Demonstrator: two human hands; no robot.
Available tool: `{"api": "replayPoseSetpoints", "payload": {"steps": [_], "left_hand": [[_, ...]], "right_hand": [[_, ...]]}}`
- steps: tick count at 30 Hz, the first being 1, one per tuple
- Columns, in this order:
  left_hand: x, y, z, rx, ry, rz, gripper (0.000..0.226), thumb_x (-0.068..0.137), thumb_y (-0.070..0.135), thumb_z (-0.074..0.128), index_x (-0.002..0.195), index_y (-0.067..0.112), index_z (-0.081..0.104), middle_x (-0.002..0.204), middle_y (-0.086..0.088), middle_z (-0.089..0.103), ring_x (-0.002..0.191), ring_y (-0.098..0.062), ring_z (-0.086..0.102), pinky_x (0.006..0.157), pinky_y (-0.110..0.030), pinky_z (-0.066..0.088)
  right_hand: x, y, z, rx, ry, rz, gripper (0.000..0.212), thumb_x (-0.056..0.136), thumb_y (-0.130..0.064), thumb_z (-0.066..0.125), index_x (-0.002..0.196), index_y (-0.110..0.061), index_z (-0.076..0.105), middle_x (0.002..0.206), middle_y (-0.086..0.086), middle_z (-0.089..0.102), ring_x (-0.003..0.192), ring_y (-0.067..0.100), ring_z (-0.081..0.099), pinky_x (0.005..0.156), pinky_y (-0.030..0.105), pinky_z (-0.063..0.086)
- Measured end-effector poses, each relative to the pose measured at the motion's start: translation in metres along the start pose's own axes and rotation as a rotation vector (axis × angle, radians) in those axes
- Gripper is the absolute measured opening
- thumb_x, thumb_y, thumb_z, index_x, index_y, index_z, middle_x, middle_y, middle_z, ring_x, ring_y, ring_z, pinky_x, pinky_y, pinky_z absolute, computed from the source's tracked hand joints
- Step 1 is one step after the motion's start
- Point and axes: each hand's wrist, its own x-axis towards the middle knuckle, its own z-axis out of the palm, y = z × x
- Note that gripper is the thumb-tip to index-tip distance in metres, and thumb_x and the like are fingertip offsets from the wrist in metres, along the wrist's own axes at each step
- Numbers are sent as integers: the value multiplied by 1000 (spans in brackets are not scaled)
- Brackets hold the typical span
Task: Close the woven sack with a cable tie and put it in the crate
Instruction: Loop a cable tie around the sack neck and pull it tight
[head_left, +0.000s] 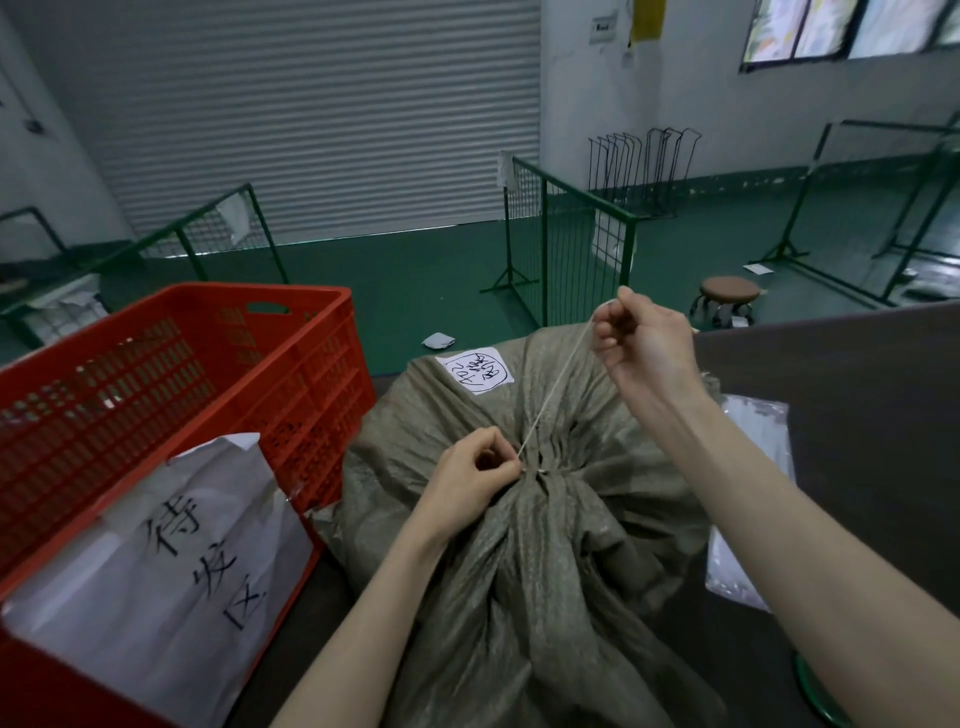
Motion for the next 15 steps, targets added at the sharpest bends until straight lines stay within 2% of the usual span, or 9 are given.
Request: {"api": "replayPoseSetpoints", "payload": {"steps": [3,9,11,15], "left_hand": [[-7,-2,3,7,22,20,15,66,36,60,67,22,56,70,8,58,67,-7,52,69,-29,41],[-21,0,8,25,26,52,21,71,34,59,71,14,53,80,-13,60,71,-11,51,70,-33,42],[-27,0,10,23,23,48,19,74,31,59,72,13,53,80,-14,59,71,-11,50,69,-32,41],[-35,2,12,11,35,59,23,74,39,56,71,17,50,81,-14,57,71,-11,49,68,-32,40]], "right_hand": [[-1,-5,3,44,5,-4,38,95,-8,45,58,-8,51,54,3,54,44,7,47,39,15,37],[-4,-15,10,84,-9,-27,37,95,-7,46,58,-7,51,52,2,54,45,8,47,40,16,36],[-6,-16,11,49,-22,-39,38,94,-7,46,56,-9,52,52,1,55,45,8,47,40,16,36],[-13,-19,12,-53,-50,-88,38,95,-9,47,57,-10,53,56,2,54,48,9,46,43,17,36]]}}
